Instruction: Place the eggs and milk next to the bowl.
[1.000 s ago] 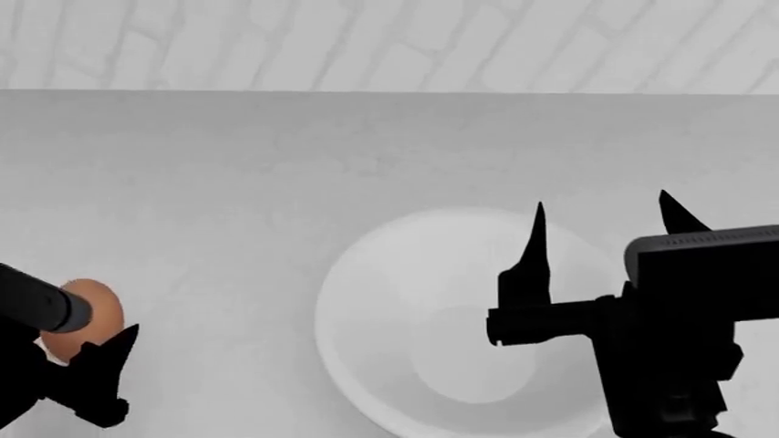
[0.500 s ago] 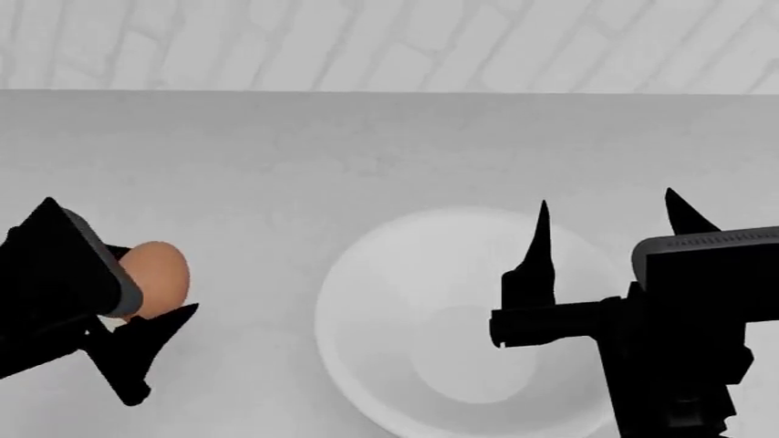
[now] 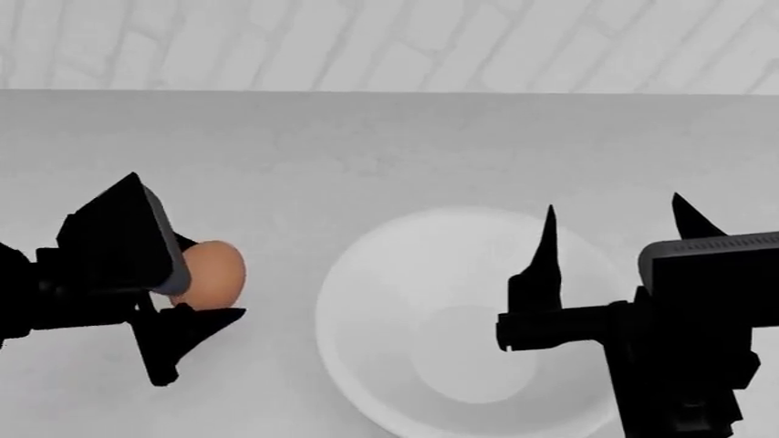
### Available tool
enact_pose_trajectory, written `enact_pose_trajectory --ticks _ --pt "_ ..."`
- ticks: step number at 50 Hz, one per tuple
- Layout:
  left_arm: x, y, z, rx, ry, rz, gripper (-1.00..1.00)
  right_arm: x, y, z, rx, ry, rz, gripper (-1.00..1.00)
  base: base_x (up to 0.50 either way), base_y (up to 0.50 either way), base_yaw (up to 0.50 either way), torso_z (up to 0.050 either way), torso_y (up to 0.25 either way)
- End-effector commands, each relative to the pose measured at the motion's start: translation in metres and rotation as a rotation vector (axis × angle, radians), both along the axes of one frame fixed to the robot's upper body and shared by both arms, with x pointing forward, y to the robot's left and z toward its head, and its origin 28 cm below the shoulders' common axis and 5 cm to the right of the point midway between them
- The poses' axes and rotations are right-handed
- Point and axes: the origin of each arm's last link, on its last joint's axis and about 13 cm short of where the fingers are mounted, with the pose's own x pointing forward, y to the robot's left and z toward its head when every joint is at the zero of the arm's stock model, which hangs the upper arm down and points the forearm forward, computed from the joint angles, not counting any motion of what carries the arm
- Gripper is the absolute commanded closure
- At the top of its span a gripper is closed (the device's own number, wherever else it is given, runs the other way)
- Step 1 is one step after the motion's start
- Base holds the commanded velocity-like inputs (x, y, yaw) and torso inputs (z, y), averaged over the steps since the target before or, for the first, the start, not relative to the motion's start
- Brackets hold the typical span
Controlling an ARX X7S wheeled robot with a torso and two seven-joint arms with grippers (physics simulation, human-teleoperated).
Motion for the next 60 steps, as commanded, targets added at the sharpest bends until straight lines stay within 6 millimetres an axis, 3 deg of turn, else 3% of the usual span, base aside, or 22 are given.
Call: enact_pose_trajectory --ticks 1,24,60 --pt "0.018 -0.014 -0.003 -0.061 0.096 -0.062 1.00 0.001 -0.003 -0.003 0.003 0.008 -0.014 -1.00 0.00 0.00 0.00 0.000 0.000" --pt "0.025 -0.034 -0.011 -0.052 0.121 -0.133 1.00 -0.001 -0.004 -0.002 0.001 0.011 -0.024 -1.00 0.00 0.00 0.00 0.000 0.000" --pt "0.026 -0.045 -0.037 -0.038 0.163 -0.162 1.00 -0.002 -0.006 -0.001 -0.008 0.017 -0.032 -1.00 0.00 0.00 0.00 0.000 0.000"
